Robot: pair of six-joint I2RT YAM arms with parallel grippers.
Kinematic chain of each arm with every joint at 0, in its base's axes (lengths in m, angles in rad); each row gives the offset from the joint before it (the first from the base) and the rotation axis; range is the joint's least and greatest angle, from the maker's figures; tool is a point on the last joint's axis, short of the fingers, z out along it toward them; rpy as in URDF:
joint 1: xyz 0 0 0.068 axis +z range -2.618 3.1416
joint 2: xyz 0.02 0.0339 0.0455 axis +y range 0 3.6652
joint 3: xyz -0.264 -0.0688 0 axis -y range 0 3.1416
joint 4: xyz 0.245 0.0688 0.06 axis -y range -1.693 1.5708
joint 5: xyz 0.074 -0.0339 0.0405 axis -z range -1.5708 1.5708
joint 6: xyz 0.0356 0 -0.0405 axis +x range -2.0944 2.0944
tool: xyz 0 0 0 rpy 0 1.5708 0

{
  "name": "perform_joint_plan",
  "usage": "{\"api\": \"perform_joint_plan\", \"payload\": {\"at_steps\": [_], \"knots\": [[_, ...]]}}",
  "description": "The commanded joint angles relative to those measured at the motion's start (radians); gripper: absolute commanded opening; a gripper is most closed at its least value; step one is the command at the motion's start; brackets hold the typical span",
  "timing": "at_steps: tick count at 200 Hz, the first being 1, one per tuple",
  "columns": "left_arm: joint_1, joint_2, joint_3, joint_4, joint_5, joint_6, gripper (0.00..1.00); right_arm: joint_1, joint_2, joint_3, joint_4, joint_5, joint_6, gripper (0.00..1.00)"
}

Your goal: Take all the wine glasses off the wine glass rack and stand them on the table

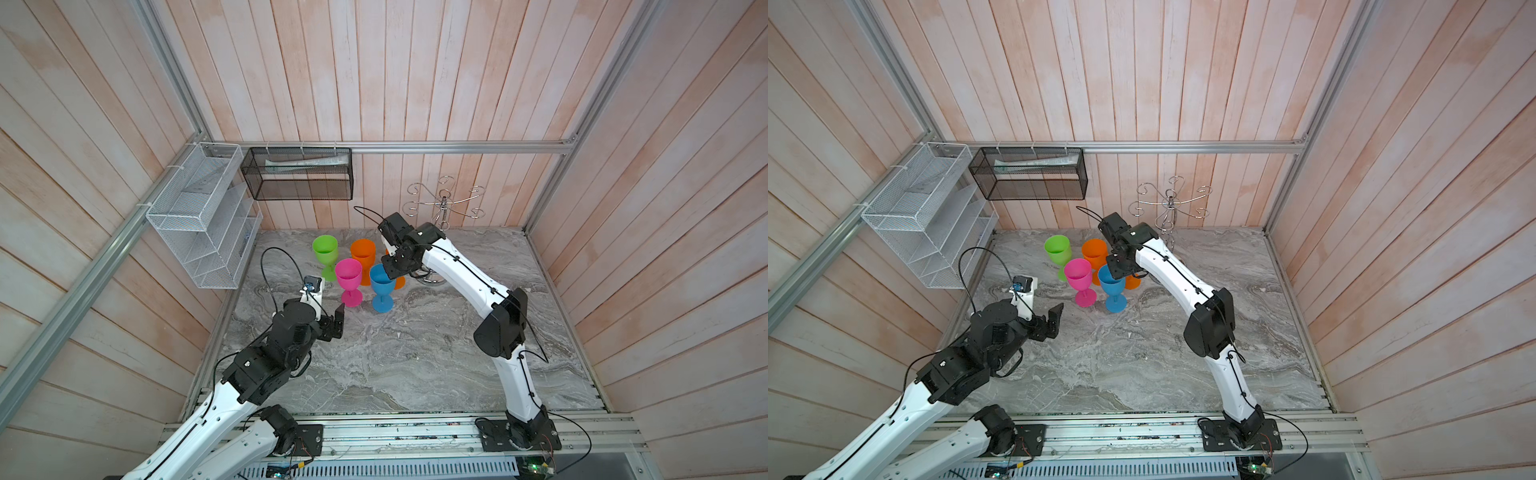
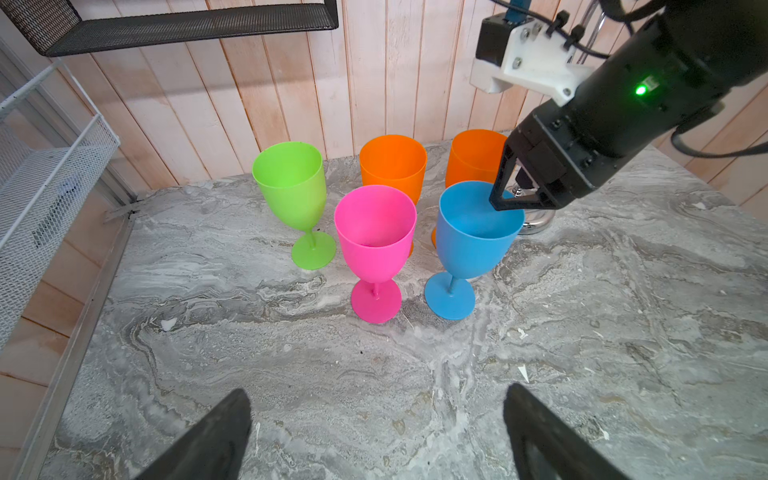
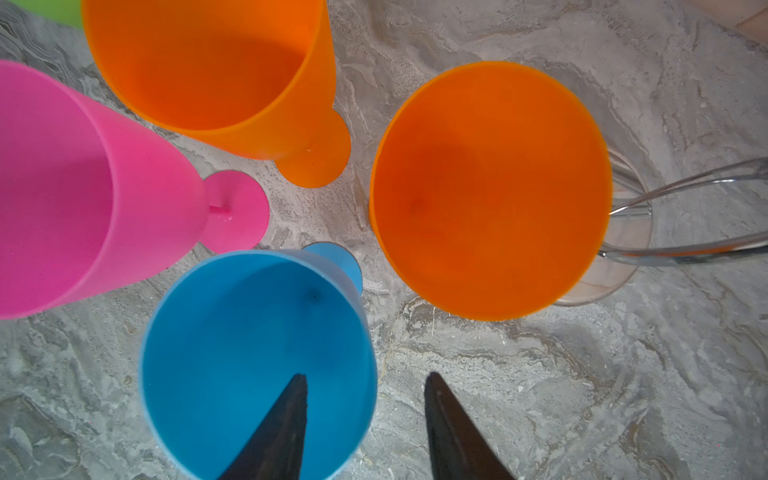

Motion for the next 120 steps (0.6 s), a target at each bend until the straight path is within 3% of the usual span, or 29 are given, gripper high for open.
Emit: {"api": "perform_joint_plan", "payload": {"at_steps": [1,23,51,88,120], "knots": [[0.005,-0.018,-0.020,0.022,-0.034,-0.014,0.98,0.007,-0.106,0.009,0.027,-0.004,-0.002,0.54],[0.006,-0.027,-0.026,0.029,-0.054,-0.016,0.99,0.035,-0.204,-0.088,0.114,0.014,-0.016,0.60],[0.009,-0.039,-0.033,0.032,-0.082,-0.021,1.00,0.085,-0.388,-0.328,0.301,0.081,-0.068,0.72],[0.023,-0.043,-0.039,0.040,-0.096,-0.025,1.00,0.099,-0.726,-0.764,0.647,0.094,-0.111,0.83],[0.061,-0.053,-0.045,0.059,-0.094,-0.037,1.00,0.083,-1.039,-1.095,0.897,0.218,-0.141,0.91]]}}
